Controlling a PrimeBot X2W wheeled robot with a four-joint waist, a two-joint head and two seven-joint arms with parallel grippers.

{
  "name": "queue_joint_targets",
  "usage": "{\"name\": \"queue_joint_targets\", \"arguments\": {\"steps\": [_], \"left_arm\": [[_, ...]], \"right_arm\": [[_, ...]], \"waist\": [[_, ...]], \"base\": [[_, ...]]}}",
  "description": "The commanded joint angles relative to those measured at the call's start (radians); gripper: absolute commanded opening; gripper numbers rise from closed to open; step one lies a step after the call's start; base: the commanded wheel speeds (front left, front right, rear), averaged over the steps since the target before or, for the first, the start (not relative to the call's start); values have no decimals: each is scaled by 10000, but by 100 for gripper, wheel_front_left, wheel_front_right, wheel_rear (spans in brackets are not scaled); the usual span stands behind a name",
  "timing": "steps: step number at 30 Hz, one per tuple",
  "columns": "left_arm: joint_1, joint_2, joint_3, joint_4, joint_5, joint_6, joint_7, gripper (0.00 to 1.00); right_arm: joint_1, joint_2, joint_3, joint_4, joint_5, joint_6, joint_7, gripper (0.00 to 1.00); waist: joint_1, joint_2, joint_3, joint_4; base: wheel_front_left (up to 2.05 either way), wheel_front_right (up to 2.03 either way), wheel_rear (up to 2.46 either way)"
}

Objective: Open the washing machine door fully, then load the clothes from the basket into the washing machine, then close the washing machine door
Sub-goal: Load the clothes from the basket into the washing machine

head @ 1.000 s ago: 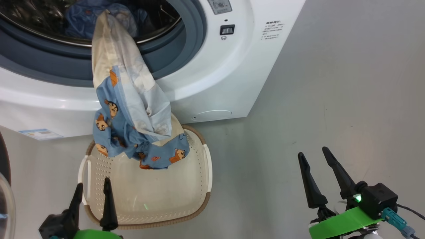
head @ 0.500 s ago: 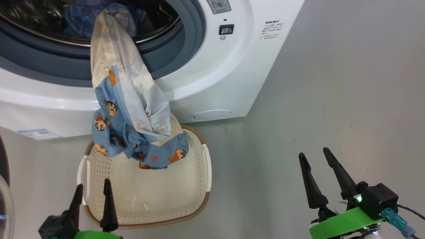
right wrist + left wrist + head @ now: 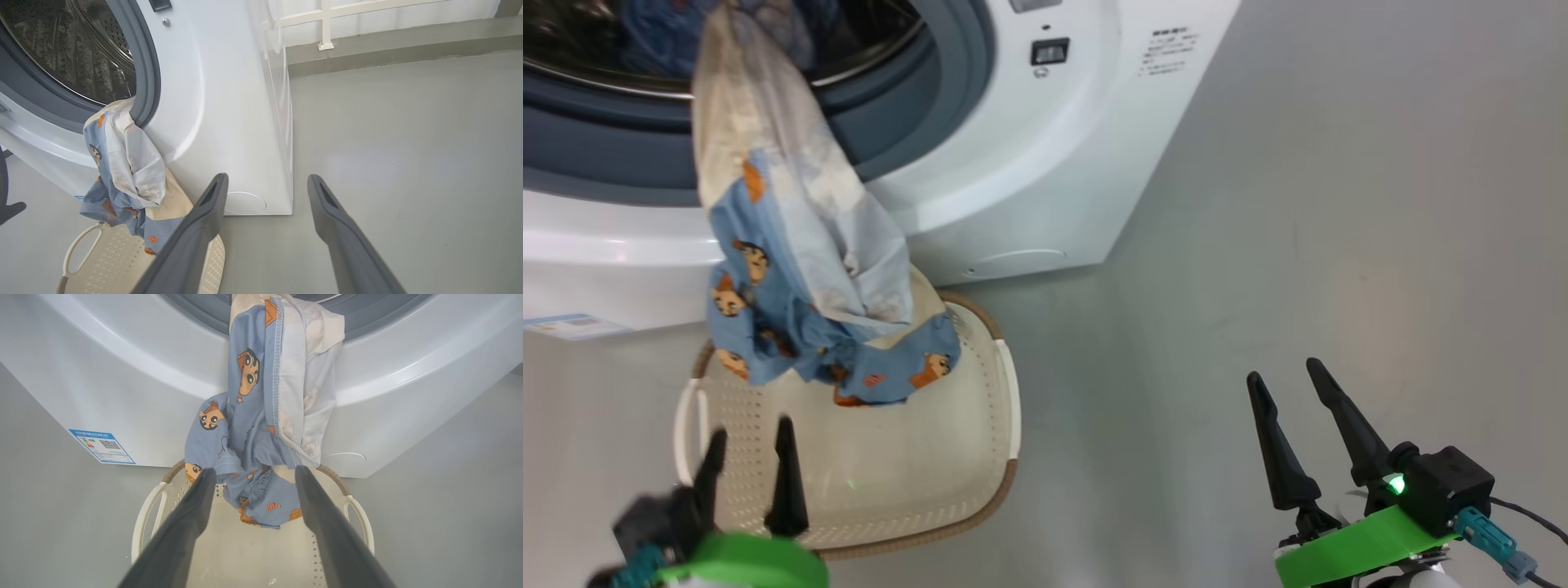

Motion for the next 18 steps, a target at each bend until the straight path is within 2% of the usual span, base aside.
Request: {"name": "queue_joint_targets", "arguments": {"steps": [1,6,14,18], "left_arm": [[-500,229,312,28,-26,-64,-74,100],[-1560,309,425,1100,-301,-507,-231,100],[-3080,328,367,2979,-691,-1708,-469,100],[-3795,255,404,3786,-767,-2073,-531,100]], "right_arm": [[-133,-35,312,-270,56,16,-48,100],[-294,-35,420,-330,188,16,-48,100],[-454,-35,464,-481,275,16,-48,100],[-542,-35,460,-563,244,16,-48,100]], "waist": [[0,0,316,-286],[0,0,756,-672],[0,0,1342,-1038],[0,0,1609,-1104]], "base": [[0,0,0],[0,0,0],[0,0,0],[0,0,0]]}}
